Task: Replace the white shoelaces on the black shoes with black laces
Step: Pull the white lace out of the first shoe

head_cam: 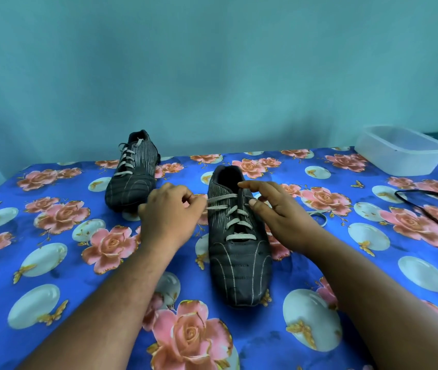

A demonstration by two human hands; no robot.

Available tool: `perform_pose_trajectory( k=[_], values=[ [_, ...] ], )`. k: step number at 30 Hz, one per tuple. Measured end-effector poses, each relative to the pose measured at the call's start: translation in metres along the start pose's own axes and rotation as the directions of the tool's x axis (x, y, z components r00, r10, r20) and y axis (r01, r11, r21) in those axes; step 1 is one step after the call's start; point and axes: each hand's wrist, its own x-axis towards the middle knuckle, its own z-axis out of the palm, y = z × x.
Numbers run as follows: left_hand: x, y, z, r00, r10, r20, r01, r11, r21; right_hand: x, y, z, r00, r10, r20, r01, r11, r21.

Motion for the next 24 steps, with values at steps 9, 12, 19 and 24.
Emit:
perform_pose_trajectory(
  k=[9,12,19,24],
  values=[
    [-0.012,0.017,0.017,0.937,0.343,-0.066,-0.349,0.923,-0.16,-0.004,-0.002,-0.002,1.0,-0.005,0.029,0.007,0.997,-0.071],
    [-0.004,0.007,0.017,0.985,0.173,0.009,-0.159,0.926,-0.342,-0.004,-0.001,-0.002,0.999,-0.003,0.032,0.006,0.997,-0.076],
    [0.009,-0.023,0.004,0.987,-0.127,0.102,0.141,0.98,-0.143,-0.004,0.001,-0.001,1.0,-0.001,0.024,0.004,0.996,-0.093],
    [-0.003,0.001,0.011,0.958,0.282,-0.044,-0.284,0.927,-0.246,-0.004,0.001,-0.001,1.0,-0.004,0.024,0.006,0.997,-0.08]
  ],
)
